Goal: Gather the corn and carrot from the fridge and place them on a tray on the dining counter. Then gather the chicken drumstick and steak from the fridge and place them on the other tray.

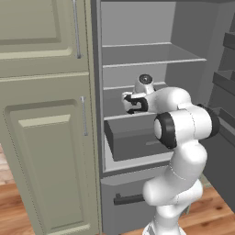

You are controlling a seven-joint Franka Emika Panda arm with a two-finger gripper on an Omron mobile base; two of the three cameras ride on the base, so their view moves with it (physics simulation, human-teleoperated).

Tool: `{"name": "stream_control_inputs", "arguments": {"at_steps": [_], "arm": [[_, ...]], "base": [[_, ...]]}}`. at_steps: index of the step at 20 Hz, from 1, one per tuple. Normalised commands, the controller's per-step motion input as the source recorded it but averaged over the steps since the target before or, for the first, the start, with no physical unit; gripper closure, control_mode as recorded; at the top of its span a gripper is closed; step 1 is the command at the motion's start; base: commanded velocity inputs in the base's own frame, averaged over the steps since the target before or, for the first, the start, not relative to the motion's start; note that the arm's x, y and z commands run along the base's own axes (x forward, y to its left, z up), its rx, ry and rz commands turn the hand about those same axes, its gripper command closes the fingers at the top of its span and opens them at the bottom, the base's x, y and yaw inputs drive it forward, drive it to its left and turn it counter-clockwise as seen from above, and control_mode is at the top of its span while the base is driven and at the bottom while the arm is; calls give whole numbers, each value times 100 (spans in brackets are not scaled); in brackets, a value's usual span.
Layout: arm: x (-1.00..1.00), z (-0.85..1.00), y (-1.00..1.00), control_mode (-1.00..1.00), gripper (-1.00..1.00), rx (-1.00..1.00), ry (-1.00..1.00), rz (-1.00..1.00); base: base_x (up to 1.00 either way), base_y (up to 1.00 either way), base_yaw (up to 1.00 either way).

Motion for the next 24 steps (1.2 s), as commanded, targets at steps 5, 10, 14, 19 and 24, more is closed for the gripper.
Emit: {"name": "stream_control_inputs", "arguments": {"at_steps": [5, 10, 14, 19, 24], "arm": [[29, -37, 0, -100, -100, 0, 5, 0], [26, -36, 0, -100, -100, 0, 8, 0], [30, -18, 0, -100, -100, 0, 6, 0], [26, 0, 0, -100, -100, 0, 0, 0], [11, -1, 0, -100, -100, 0, 3, 0]], "base": [[0, 0, 0], [0, 0, 0], [0, 0, 0], [0, 0, 0], [0, 0, 0]]}}
